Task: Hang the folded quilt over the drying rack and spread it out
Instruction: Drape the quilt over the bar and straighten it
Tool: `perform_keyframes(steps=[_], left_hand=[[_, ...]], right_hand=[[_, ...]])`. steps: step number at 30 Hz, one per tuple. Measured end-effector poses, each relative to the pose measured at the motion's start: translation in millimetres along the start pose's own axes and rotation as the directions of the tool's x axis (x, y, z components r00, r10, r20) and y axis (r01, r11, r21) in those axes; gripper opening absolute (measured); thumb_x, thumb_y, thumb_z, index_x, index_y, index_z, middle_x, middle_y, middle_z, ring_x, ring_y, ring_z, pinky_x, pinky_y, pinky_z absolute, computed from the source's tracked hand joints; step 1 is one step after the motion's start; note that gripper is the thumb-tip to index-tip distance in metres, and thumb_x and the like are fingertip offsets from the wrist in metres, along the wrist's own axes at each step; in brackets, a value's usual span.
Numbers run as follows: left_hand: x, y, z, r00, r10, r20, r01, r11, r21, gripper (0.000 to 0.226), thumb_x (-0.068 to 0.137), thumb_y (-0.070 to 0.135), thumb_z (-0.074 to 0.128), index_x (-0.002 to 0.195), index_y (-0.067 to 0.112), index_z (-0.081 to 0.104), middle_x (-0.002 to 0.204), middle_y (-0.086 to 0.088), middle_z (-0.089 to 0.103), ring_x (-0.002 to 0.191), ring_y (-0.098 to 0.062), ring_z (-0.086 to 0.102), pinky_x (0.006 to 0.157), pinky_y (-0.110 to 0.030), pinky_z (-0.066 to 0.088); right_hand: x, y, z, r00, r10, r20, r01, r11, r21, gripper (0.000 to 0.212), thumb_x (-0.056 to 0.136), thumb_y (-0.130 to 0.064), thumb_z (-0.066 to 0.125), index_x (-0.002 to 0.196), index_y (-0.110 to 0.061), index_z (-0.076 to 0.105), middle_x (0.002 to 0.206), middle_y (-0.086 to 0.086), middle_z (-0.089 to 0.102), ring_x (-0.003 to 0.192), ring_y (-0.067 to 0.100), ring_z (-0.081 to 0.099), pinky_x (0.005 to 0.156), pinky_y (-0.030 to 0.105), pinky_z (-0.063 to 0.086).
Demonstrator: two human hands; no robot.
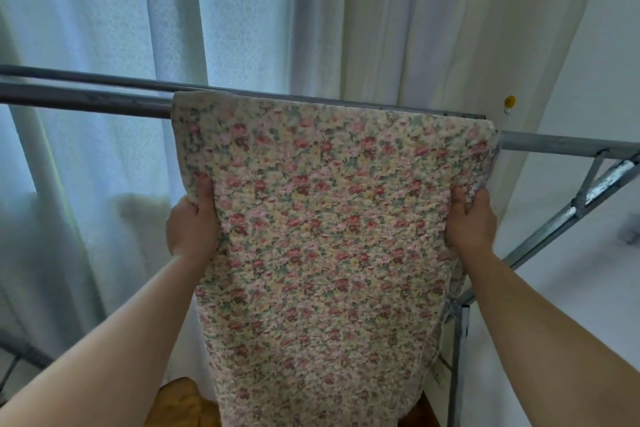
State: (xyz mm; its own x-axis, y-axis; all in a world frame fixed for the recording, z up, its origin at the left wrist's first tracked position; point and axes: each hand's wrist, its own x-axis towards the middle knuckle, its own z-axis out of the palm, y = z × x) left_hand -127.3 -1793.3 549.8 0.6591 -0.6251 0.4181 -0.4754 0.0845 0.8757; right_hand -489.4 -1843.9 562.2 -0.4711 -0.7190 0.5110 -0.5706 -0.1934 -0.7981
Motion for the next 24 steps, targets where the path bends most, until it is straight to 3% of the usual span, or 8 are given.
perform_keyframes(steps=[4,7,10,12,16,19,21,24], left_hand=[[-1,-2,0,0.997,-0.065,0.051,0.064,0.998,0.018,0.058,0.094,0.055,0.03,0.092,0.003,0.054,0.091,-0.013,0.052,0.088,-0.029,0.05,0.074,-0.035,0.035],[15,17,-7,0.998,-0.063,0.016,0.064,0.992,-0.107,0.056,0.092,0.057,0.039,0.107,0.005,0.055,0.105,-0.016,0.057,0.104,-0.033,0.054,0.081,-0.036,0.037],[32,50,-14,1.0,-0.018,-0.021,0.014,0.978,-0.21,0.061,0.091,0.057,0.041,0.117,0.003,0.053,0.114,-0.015,0.058,0.107,-0.029,0.053,0.086,-0.034,0.039],[41,64,-13,1.0,-0.003,-0.03,-0.004,0.971,-0.24,0.062,0.09,0.06,0.039,0.111,0.005,0.057,0.105,-0.01,0.058,0.099,-0.026,0.054,0.087,-0.035,0.042],[47,61,-13,0.994,0.076,-0.079,-0.088,0.982,-0.166,0.059,0.09,0.062,0.036,0.085,0.007,0.054,0.087,-0.01,0.057,0.082,-0.024,0.054,0.07,-0.032,0.039],[46,57,-14,0.99,0.111,-0.086,-0.121,0.985,-0.122,0.056,0.093,0.058,0.033,0.082,0.006,0.052,0.084,-0.012,0.055,0.08,-0.025,0.052,0.069,-0.034,0.038],[43,55,-12,0.99,0.121,-0.077,-0.13,0.985,-0.116,0.055,0.095,0.054,0.033,0.08,0.004,0.05,0.082,-0.014,0.054,0.078,-0.025,0.051,0.067,-0.034,0.036],[32,45,-5,0.993,0.102,-0.06,-0.109,0.985,-0.134,0.055,0.095,0.052,0.034,0.077,0.003,0.048,0.078,-0.013,0.052,0.076,-0.025,0.05,0.065,-0.033,0.035]], right_hand=[[1,-6,-4,0.997,0.068,0.046,-0.074,0.987,0.142,0.044,0.085,-0.034,0.056,0.123,-0.013,0.051,0.123,0.013,0.057,0.109,0.029,0.054,0.093,0.036,0.042],[13,-22,-11,0.995,0.098,-0.028,-0.083,0.938,0.337,0.05,0.074,-0.043,0.058,0.115,-0.015,0.056,0.116,0.007,0.058,0.103,0.022,0.056,0.092,0.037,0.046],[28,-44,-15,0.989,0.113,-0.099,-0.056,0.888,0.456,0.027,0.085,-0.046,0.058,0.079,-0.02,0.059,0.082,-0.003,0.058,0.074,0.007,0.054,0.065,0.023,0.044],[33,-51,-16,0.981,0.112,-0.156,-0.037,0.909,0.414,0.041,0.089,-0.046,0.053,0.059,-0.022,0.041,0.063,-0.006,0.045,0.057,0.004,0.042,0.047,0.016,0.031],[27,-42,-13,0.987,0.018,-0.162,0.019,0.974,0.227,0.039,0.094,-0.048,0.041,0.067,-0.02,0.045,0.065,-0.009,0.043,0.073,0.015,0.047,0.044,0.011,0.026],[21,-29,-6,0.989,-0.006,-0.15,0.037,0.978,0.206,0.042,0.094,-0.05,0.039,0.086,-0.011,0.054,0.077,0.002,0.054,0.08,0.017,0.05,0.057,0.025,0.033],[17,-22,-4,0.989,-0.02,-0.144,0.049,0.979,0.197,0.045,0.095,-0.05,0.037,0.096,-0.01,0.058,0.089,0.004,0.056,0.083,0.017,0.051,0.065,0.026,0.035],[13,-9,-4,0.993,-0.029,-0.112,0.046,0.988,0.146,0.045,0.096,-0.049,0.035,0.089,-0.009,0.055,0.081,0.003,0.054,0.082,0.019,0.05,0.058,0.027,0.033]])
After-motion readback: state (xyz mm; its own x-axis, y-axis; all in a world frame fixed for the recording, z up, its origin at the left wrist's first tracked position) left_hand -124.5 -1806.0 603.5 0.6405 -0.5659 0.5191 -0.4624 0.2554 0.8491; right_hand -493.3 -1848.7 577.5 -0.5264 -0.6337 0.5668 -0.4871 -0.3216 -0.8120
